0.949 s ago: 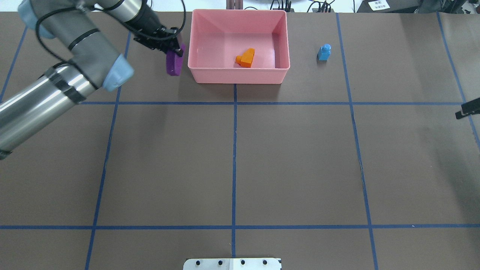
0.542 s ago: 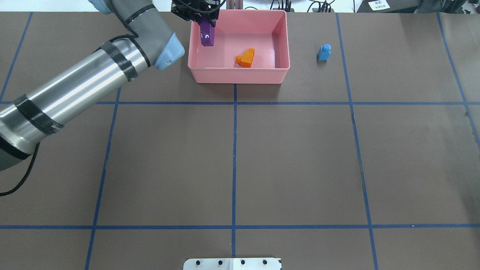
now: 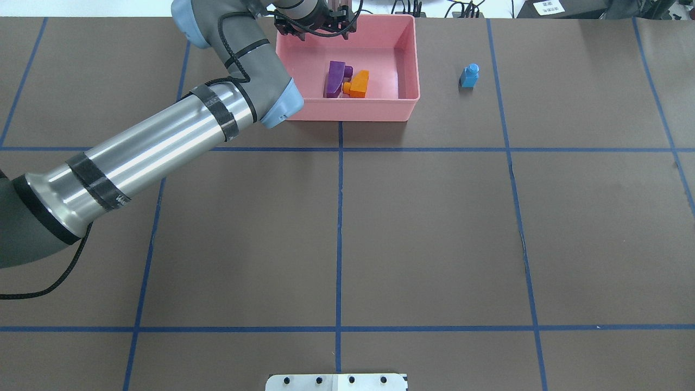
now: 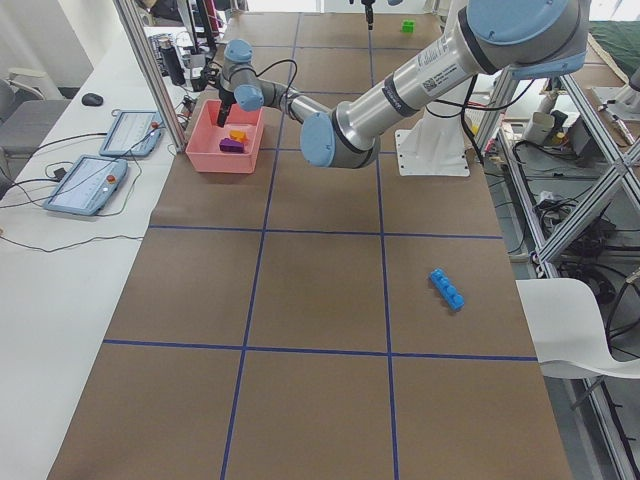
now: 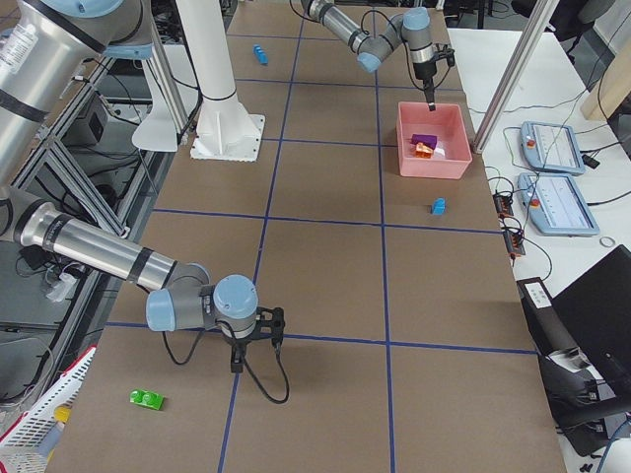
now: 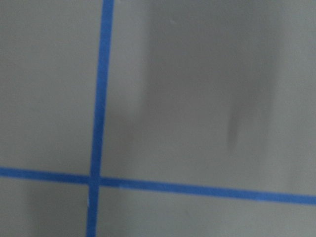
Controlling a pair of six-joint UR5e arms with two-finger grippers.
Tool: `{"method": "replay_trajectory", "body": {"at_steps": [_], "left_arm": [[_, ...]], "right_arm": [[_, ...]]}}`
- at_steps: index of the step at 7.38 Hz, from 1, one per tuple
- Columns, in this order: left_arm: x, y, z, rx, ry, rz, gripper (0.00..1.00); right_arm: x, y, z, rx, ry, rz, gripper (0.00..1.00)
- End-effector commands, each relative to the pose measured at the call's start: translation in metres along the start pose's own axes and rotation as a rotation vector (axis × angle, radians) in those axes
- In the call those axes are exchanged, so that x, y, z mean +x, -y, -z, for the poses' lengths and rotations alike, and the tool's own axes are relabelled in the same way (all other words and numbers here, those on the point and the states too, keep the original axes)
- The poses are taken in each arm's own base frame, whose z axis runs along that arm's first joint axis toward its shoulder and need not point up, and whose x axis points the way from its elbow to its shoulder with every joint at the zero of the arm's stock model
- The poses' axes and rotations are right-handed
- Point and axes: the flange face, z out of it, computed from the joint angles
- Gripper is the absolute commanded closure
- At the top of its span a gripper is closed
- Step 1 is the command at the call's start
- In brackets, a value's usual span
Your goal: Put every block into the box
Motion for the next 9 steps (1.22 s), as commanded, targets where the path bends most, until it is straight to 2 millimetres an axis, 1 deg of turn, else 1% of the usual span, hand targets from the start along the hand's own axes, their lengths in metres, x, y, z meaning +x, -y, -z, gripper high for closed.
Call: {"method": "replay_trajectory", "body": {"at_steps": [1,2,3,4,5,6,7,8,9], "left_arm": [[0.016,0.0,0.015,-0.003,-0.006,0.042,0.0],[0.032,-0.007,0.035,-0.045,0.002,0.048,0.0],[0.034,-0.023,0.062,-0.09,0.016,0.059,0.0],[0.018,-0.043,0.088,-0.1,0.031,0.064,0.0],[-0.014,-0.073,0.111,-0.102,0.029,0.062,0.0],[-0.043,-0.107,0.126,-0.111,0.021,0.053,0.0],[-0.066,-0.127,0.137,-0.112,0.018,0.048,0.0],[-0.077,-0.137,0.146,-0.109,0.013,0.046,0.0],[-0.11,-0.163,0.158,-0.13,0.038,0.047,0.0]], "right_arm": [[0.045,-0.09,-0.023,-0.046,0.007,-0.076,0.0],[0.064,-0.116,-0.037,-0.041,0.035,-0.123,0.0],[0.077,-0.137,-0.053,-0.052,0.048,-0.175,0.0],[0.087,-0.156,-0.066,-0.05,0.061,-0.235,0.0],[0.092,-0.167,-0.073,-0.056,0.067,-0.262,0.0],[0.096,-0.175,-0.08,-0.066,0.069,-0.28,0.0],[0.098,-0.18,-0.083,-0.074,0.062,-0.272,0.0],[0.101,-0.186,-0.087,-0.072,0.067,-0.268,0.0],[0.103,-0.192,-0.092,-0.079,0.071,-0.281,0.0]]}}
